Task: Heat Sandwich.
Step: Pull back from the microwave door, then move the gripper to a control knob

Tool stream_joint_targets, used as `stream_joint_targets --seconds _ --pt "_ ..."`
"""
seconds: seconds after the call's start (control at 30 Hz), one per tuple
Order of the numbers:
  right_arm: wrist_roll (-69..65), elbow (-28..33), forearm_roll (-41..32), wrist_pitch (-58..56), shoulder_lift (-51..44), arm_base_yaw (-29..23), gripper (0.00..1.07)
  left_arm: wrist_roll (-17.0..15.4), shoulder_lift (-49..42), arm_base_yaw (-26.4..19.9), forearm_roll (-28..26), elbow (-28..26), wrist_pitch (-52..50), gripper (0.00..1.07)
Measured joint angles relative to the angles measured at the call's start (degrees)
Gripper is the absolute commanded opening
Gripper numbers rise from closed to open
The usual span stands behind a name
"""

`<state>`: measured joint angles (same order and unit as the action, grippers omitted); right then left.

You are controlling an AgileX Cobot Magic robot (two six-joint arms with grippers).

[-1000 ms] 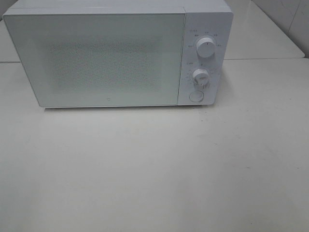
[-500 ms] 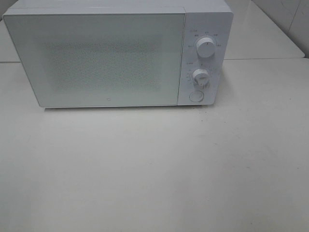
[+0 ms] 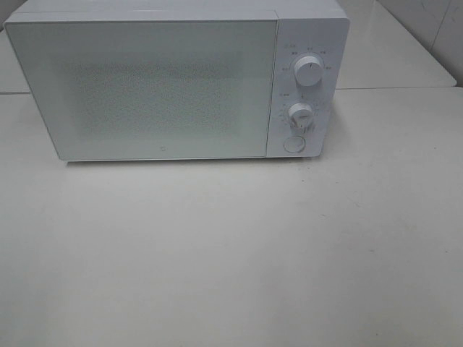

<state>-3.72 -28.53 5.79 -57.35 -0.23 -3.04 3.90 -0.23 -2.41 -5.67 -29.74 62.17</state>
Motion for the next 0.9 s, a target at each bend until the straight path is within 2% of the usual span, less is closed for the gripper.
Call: stream_joint_targets --seconds 0.9 --pt "0.0 -0.5 0.0 0.1 0.0 0.0 0.75 0.0 0.0 0.0 0.0 0.0 0.0 0.98"
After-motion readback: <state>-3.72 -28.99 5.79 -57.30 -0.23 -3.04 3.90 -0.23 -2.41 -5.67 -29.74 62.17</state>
